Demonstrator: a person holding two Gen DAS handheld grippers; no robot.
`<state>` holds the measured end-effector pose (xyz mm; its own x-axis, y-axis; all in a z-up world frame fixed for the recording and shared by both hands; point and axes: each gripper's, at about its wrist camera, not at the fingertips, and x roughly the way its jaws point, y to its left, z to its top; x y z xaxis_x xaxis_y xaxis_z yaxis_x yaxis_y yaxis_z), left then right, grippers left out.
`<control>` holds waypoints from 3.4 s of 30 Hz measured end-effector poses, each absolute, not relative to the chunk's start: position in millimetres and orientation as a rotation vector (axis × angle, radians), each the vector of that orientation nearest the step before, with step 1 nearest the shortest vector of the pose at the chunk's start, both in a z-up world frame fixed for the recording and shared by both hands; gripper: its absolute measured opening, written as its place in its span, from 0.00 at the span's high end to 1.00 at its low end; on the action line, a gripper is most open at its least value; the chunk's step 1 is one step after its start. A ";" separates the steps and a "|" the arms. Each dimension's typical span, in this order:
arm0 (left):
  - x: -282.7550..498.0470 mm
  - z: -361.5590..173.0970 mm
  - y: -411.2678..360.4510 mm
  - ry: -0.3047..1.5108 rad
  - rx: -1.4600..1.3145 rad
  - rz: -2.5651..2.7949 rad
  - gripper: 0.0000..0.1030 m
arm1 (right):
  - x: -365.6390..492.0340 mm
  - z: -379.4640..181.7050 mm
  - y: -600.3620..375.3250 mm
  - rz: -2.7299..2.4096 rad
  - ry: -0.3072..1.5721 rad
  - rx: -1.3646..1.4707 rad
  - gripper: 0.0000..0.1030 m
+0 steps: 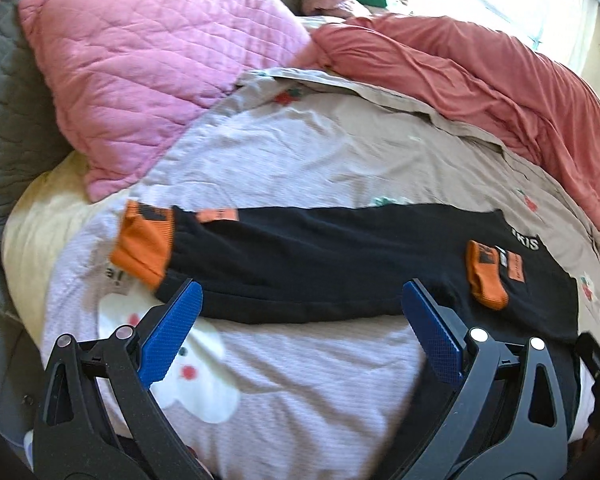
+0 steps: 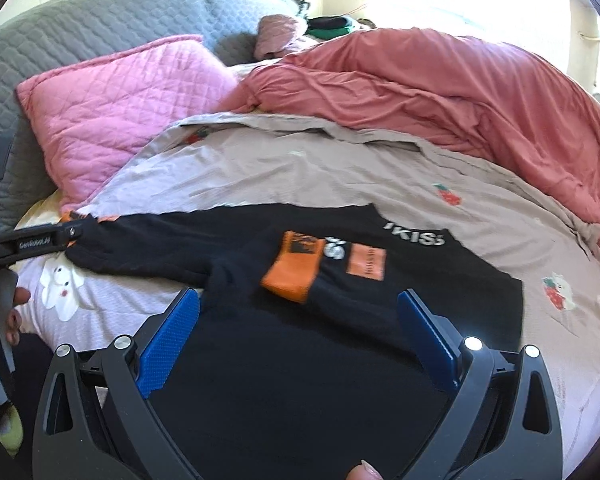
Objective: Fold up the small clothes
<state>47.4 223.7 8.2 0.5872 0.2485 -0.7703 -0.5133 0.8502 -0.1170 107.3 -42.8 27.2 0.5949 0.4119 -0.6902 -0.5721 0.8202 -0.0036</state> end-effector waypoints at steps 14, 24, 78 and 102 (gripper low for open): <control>15.8 -2.8 285.9 0.811 -0.457 0.584 0.09 | 86.9 22.2 13.7 0.666 0.785 -0.255 0.04; -2.9 -27.0 330.0 0.788 -0.596 0.660 0.09 | 69.6 12.3 25.2 0.698 0.795 -0.290 0.04; 182.1 -15.4 96.5 0.936 -0.333 -0.266 0.62 | 170.5 -17.5 -148.2 0.288 0.923 0.004 0.04; 191.2 -11.5 150.3 0.894 -0.301 -0.028 0.26 | 214.6 -61.8 -60.4 0.498 1.034 0.013 0.45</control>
<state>191.2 150.3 -11.5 0.6291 -0.1493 -0.7629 -0.1005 0.9575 -0.2703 214.6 -60.4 -61.8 0.4109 0.4019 -0.8183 -0.3898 0.8889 0.2408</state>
